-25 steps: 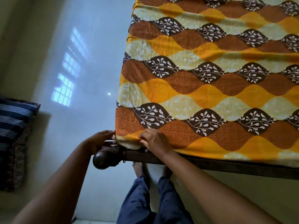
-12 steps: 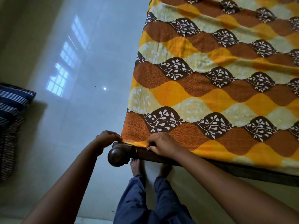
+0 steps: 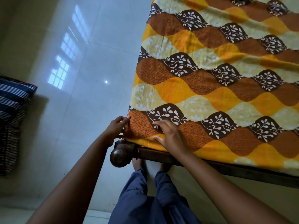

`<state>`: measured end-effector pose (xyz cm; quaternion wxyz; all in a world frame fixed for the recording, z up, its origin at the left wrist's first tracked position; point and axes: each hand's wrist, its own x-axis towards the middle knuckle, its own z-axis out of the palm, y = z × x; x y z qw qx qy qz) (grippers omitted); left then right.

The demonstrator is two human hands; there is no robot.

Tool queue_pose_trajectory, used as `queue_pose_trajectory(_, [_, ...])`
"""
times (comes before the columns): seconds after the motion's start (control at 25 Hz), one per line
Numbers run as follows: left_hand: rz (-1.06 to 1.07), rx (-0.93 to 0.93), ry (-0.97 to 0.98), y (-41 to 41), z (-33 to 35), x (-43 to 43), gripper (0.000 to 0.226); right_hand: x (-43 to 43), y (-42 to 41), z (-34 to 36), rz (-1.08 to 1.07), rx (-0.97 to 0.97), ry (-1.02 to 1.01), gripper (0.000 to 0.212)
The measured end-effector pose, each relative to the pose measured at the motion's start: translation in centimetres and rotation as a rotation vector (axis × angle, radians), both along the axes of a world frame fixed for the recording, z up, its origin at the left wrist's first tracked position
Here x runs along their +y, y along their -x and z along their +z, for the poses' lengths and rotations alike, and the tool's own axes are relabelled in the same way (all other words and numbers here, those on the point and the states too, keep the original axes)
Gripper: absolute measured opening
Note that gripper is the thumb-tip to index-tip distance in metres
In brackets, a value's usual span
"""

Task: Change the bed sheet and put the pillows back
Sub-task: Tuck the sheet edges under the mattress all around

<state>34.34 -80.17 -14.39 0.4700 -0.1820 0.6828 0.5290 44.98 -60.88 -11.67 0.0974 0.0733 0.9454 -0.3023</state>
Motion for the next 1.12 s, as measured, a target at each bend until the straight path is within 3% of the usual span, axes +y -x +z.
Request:
queue_pose_trajectory(0.16, [0.034,0.060,-0.043,-0.7,-0.1,0.4,0.024,-0.4,1.8,-0.8,-0.071,-0.008,0.133,0.033])
queue_pose_trajectory(0.32, [-0.048,0.078,0.051,-0.6,-0.2,-0.4,0.023,0.6,3.4,0.0,-0.192,0.018,0.246,0.024])
queue_pose_trajectory(0.48, [0.012,0.331,0.269,4.4,1.1,2.6,0.040,5.3,7.0,0.7,-0.276,0.087,0.206,0.022])
queue_pose_trajectory(0.64, [0.011,0.519,0.114,14.0,1.2,11.0,0.052,13.0,13.9,0.8,-0.324,0.166,0.180,0.023])
queue_pose_trajectory(0.88, [-0.025,0.551,0.127,28.0,-1.0,21.4,0.060,26.3,29.5,-0.3,-0.156,0.097,0.014,0.045])
queue_pose_trajectory(1.04, [-0.067,0.466,0.264,29.4,-3.1,23.4,0.080,31.3,41.1,-3.2,0.005,0.091,-0.188,0.065])
queue_pose_trajectory(1.12, [-0.026,0.448,0.226,29.3,-4.0,23.0,0.083,31.2,44.4,-5.4,0.066,0.070,-0.313,0.066])
